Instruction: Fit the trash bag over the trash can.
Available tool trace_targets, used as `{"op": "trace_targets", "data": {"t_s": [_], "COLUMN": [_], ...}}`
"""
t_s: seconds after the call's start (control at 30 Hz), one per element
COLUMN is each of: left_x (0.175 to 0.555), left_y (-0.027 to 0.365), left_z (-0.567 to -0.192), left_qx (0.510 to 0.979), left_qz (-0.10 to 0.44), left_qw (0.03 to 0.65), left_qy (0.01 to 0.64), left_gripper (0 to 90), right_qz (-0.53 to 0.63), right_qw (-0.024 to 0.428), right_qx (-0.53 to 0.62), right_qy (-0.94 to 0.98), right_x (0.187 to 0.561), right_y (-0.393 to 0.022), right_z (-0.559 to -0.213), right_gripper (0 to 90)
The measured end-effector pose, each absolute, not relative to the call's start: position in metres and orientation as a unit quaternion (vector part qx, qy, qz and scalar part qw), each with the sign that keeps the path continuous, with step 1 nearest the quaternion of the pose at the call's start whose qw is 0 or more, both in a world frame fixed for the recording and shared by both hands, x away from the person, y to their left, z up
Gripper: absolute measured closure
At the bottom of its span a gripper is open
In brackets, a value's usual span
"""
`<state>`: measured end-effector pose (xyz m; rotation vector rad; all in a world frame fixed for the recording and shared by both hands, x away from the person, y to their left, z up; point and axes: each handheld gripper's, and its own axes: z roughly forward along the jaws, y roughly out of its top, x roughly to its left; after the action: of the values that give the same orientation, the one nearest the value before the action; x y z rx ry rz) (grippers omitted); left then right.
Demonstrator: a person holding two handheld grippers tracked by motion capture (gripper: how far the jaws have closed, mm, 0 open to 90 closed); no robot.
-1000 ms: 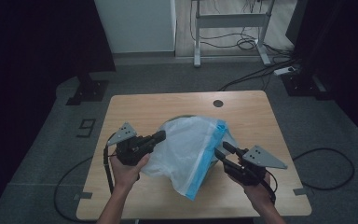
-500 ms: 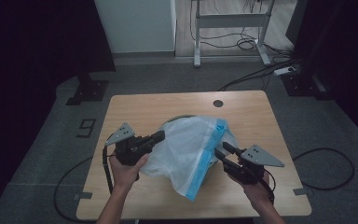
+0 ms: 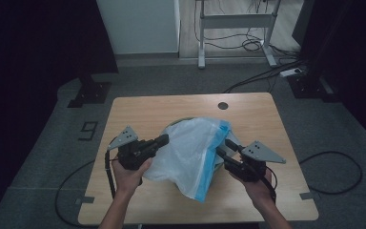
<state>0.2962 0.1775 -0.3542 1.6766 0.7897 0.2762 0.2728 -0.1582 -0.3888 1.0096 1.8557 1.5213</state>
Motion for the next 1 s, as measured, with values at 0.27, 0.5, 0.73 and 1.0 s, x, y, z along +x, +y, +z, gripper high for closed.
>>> {"op": "trace_targets", "data": {"t_s": [0.27,0.5,0.73,1.0], "left_x": [0.297,0.301,0.314,0.33], "left_y": [0.177,0.18,0.189,0.195], "left_z": [-0.356,-0.355,-0.353,-0.354], "left_qx": [0.721,0.709,0.681,0.66], "left_qz": [0.117,0.128,0.142,0.147], "left_qw": [0.592,0.597,0.612,0.624], "left_qy": [0.34,0.353,0.376,0.392], "left_gripper": [90.0,90.0,90.0,90.0], "right_qz": [0.584,0.597,0.586,0.572], "right_qw": [0.249,0.234,0.244,0.266], "right_qx": [0.366,0.355,0.366,0.395], "right_qy": [0.681,0.68,0.68,0.668], "right_x": [0.28,0.281,0.283,0.297], "right_y": [-0.156,-0.159,-0.176,-0.198], "right_z": [-0.384,-0.384,-0.385,-0.384], "right_gripper": [67.3,89.1,89.1,89.1]}}
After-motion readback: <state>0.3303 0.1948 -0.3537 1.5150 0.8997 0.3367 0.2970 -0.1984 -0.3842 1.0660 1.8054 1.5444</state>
